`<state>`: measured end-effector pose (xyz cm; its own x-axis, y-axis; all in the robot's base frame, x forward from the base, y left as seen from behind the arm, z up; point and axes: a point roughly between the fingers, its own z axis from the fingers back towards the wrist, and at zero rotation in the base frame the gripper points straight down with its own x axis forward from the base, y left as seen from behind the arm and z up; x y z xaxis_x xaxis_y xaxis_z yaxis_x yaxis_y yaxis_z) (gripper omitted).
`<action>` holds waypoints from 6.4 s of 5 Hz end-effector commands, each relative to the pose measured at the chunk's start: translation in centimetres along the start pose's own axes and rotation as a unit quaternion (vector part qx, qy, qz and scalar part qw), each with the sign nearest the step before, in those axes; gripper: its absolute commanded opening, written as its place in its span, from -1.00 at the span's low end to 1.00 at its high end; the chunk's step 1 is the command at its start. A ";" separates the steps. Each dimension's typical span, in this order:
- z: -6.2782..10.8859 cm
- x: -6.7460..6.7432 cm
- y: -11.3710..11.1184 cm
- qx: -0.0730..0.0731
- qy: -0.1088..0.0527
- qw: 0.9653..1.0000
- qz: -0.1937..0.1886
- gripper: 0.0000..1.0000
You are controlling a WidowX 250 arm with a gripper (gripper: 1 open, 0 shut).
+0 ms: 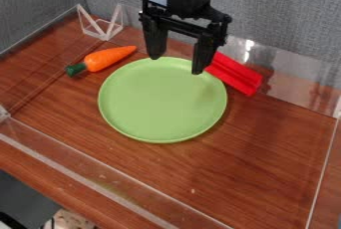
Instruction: Put the carrot on the right side
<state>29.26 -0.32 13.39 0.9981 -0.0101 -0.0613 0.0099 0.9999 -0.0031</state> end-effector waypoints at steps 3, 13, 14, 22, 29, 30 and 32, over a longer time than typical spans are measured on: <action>-1.3 2.5 10.7 0.020 -0.004 0.998 -0.067 1.00; -8.4 7.0 20.0 0.010 -0.053 0.987 -0.149 -1.00; -9.0 7.7 19.6 0.011 -0.057 0.987 -0.153 -1.00; -4.9 6.9 16.0 0.045 -0.087 0.976 -0.196 -1.00; 3.2 -0.5 6.3 0.113 -0.147 0.964 -0.192 -1.00; 1.4 -1.1 2.5 0.102 -0.173 0.956 -0.212 -1.00; -2.9 -0.9 -1.8 0.072 -0.214 0.940 -0.255 -1.00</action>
<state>27.75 -1.94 9.81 0.8007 -0.5246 0.2891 0.4827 0.8509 0.2070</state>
